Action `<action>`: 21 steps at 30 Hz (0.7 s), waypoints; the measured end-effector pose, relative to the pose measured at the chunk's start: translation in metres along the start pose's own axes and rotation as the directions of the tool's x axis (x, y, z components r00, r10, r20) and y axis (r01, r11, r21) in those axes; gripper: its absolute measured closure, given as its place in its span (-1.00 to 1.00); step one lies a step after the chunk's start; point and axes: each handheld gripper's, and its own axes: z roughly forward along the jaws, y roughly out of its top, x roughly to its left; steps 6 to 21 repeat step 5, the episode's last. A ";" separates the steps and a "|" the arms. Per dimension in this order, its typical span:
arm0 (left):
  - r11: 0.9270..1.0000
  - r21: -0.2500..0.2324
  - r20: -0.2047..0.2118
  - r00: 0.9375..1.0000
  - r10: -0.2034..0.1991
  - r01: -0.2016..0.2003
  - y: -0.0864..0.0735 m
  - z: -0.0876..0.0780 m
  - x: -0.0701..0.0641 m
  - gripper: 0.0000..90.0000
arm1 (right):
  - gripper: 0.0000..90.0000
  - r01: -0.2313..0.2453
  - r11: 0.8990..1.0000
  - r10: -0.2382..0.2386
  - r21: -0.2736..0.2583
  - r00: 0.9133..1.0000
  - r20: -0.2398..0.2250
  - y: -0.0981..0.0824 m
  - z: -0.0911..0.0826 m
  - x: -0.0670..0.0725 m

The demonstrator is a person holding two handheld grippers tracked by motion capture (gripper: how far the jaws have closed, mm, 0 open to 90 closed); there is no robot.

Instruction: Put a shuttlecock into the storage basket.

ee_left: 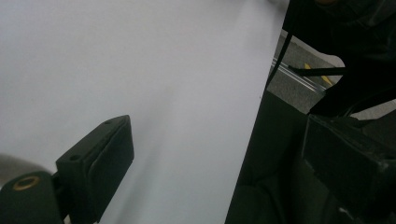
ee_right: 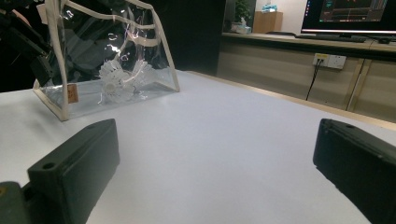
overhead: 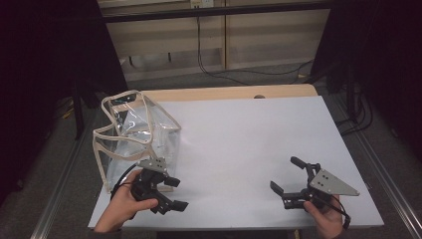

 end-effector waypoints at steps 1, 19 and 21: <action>1.000 0.001 -0.005 1.000 0.000 0.000 -0.001 -0.001 0.000 -0.80 | -0.99 -0.002 1.000 0.002 0.002 1.000 0.002 0.000 0.000 0.000; 1.000 -0.005 -0.002 1.000 0.004 -0.004 -0.002 -0.002 0.001 -0.80 | -0.99 0.002 1.000 -0.002 0.001 1.000 -0.001 0.000 0.001 0.000; 1.000 -0.005 -0.002 1.000 0.004 -0.004 -0.002 -0.002 0.001 -0.80 | -0.99 0.002 1.000 -0.002 0.001 1.000 -0.001 0.000 0.001 0.000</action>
